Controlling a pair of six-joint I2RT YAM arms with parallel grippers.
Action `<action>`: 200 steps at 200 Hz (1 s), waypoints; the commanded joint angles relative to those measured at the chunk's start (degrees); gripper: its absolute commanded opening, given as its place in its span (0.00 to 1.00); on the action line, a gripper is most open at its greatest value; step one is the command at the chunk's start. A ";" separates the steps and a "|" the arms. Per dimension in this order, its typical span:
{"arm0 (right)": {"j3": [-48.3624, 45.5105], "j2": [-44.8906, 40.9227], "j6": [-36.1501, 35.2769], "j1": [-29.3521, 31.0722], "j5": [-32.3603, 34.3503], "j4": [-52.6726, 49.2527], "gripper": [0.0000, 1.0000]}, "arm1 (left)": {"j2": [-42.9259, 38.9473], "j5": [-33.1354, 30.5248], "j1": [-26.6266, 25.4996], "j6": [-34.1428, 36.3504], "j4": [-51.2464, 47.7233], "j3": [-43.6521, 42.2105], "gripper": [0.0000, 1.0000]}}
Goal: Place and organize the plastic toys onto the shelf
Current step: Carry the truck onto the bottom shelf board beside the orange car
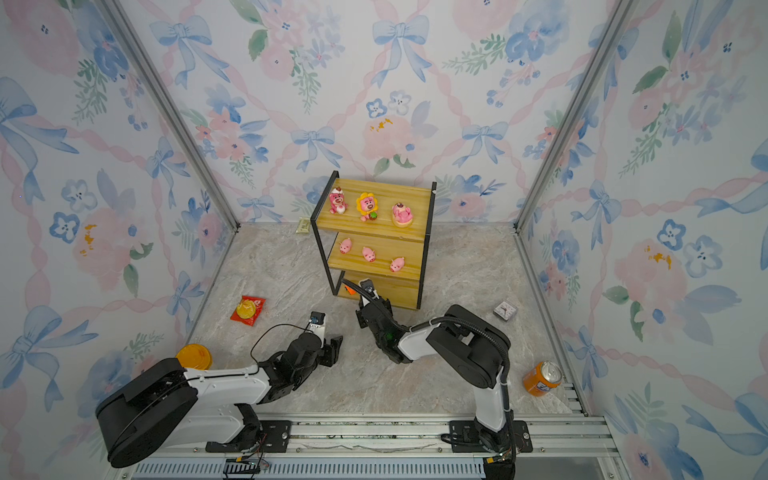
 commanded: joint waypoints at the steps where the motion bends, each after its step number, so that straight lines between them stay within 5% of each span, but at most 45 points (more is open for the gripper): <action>1: -0.26 1.04 1.52 -0.50 1.52 1.44 0.22 | 0.33 0.69 0.45 1.16 1.24 -0.72 0.63; 200: -0.71 6.66 7.37 -4.10 1.20 4.24 0.21 | 2.88 1.26 0.53 1.30 1.90 0.78 0.63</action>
